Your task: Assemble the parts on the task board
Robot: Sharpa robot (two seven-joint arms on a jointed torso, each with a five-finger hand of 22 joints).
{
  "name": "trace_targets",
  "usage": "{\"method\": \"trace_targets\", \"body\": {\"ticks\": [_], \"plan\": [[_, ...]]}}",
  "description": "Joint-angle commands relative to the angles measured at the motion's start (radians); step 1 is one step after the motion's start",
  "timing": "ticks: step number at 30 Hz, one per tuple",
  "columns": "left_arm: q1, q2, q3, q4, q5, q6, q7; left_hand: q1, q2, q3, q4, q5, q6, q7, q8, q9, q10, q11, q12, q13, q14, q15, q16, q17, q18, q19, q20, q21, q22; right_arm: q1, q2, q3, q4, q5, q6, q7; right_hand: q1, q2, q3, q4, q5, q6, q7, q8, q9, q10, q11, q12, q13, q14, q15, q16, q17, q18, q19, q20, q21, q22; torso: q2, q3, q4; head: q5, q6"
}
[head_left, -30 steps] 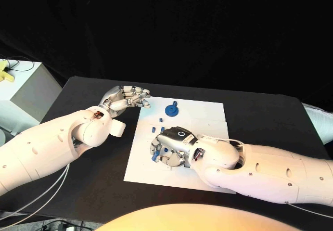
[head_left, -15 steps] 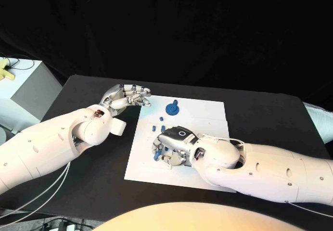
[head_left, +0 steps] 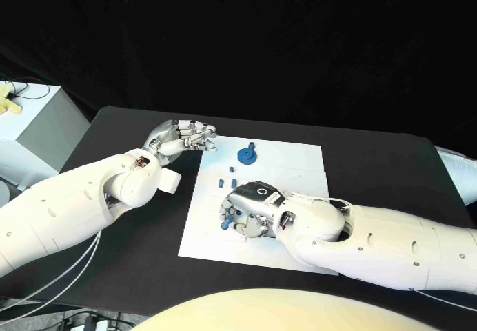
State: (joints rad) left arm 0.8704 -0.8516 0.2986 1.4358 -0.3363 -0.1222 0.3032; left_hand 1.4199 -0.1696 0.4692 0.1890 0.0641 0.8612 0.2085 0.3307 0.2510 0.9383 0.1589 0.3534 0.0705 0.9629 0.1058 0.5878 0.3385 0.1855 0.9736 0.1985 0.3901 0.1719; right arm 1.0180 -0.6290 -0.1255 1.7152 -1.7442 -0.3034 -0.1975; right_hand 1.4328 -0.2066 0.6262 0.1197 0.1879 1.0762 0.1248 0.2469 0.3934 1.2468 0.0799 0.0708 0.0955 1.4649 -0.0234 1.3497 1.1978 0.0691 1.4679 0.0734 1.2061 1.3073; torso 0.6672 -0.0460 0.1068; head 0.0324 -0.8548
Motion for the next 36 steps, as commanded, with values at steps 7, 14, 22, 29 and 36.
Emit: {"method": "trace_targets", "body": {"ticks": [7,14,22,29,36], "plan": [[0.0,0.002,0.001,0.002,0.004,0.017,0.005,-0.006,0.006,-0.006,-0.002,0.001,-0.001,0.005,0.005,-0.001,-0.002,0.0,-0.001,0.002,-0.009,-0.001,0.001,0.001,-0.005,-0.001,0.006,-0.006,-0.001,-0.005,0.004,-0.001,-0.005,-0.051,0.018,-0.011,-0.009,0.004,0.002,-0.012,0.003,0.006,0.0,0.007,0.046,0.03,-0.022,0.004,0.002,0.031,-0.003,0.003,-0.001,-0.005,0.04,-0.006,-0.001,0.107,0.0,-0.0005,0.0008,-0.001,-0.001],[0.0,0.001,0.001,0.002,0.004,0.018,0.004,-0.006,0.006,-0.006,-0.002,0.001,-0.001,0.005,0.005,-0.001,-0.002,0.0,-0.001,0.002,-0.009,-0.001,0.001,0.001,-0.005,-0.001,0.006,-0.006,-0.001,-0.011,0.009,-0.001,-0.007,-0.071,0.018,-0.013,-0.011,0.003,0.002,-0.013,0.003,0.006,0.0,0.008,0.047,0.03,-0.023,0.003,0.002,0.031,-0.003,0.003,-0.001,-0.005,0.04,-0.006,-0.001,0.107,0.0,-0.0002,0.0007,0.0,-0.002],[0.0,0.002,0.001,0.002,0.004,0.019,0.003,-0.006,0.006,-0.006,-0.002,0.001,-0.001,0.005,0.005,-0.001,-0.002,0.0,-0.001,0.002,-0.009,-0.001,0.001,0.001,-0.005,-0.001,0.006,-0.006,-0.001,-0.019,0.022,-0.005,-0.011,-0.059,0.017,0.009,-0.038,-0.008,0.002,-0.022,-0.004,-0.007,0.004,0.001,0.049,0.015,-0.018,-0.007,0.002,0.027,0.001,-0.004,-0.013,-0.002,0.036,-0.003,-0.017,0.102,0.0,-0.0006,0.0005,0.001,-0.003],[0.0,0.002,0.001,0.001,0.004,0.02,0.003,-0.006,0.006,-0.006,-0.002,0.001,-0.001,0.005,0.005,-0.001,-0.002,0.0,-0.001,0.002,-0.009,-0.001,0.001,0.001,-0.005,-0.001,0.006,-0.006,-0.001,-0.021,0.024,-0.009,-0.013,-0.039,0.0,0.035,-0.11,-0.065,-0.034,-0.012,0.016,-0.076,0.017,-0.048,0.03,-0.106,0.007,-0.009,-0.022,0.012,0.021,-0.037,-0.064,0.017,0.008,0.013,-0.146,0.048,0.0,-0.0006,-0.0001,0.0,-0.004],[0.0,0.002,0.001,0.001,0.004,0.022,0.002,-0.006,0.007,-0.007,-0.002,0.001,-0.002,0.005,0.006,-0.002,-0.003,0.0,-0.001,0.002,-0.011,-0.001,0.002,0.003,-0.005,0.0,0.007,-0.009,-0.003,-0.022,0.019,-0.011,-0.014,-0.036,-0.013,0.036,-0.114,-0.067,-0.073,-0.019,0.019,-0.102,0.02,-0.071,0.021,-0.153,0.012,-0.002,-0.027,0.002,0.025,-0.061,-0.096,0.028,-0.003,0.019,-0.21,0.017,0.0,0.0002,-0.0003,0.0,-0.004]]}}
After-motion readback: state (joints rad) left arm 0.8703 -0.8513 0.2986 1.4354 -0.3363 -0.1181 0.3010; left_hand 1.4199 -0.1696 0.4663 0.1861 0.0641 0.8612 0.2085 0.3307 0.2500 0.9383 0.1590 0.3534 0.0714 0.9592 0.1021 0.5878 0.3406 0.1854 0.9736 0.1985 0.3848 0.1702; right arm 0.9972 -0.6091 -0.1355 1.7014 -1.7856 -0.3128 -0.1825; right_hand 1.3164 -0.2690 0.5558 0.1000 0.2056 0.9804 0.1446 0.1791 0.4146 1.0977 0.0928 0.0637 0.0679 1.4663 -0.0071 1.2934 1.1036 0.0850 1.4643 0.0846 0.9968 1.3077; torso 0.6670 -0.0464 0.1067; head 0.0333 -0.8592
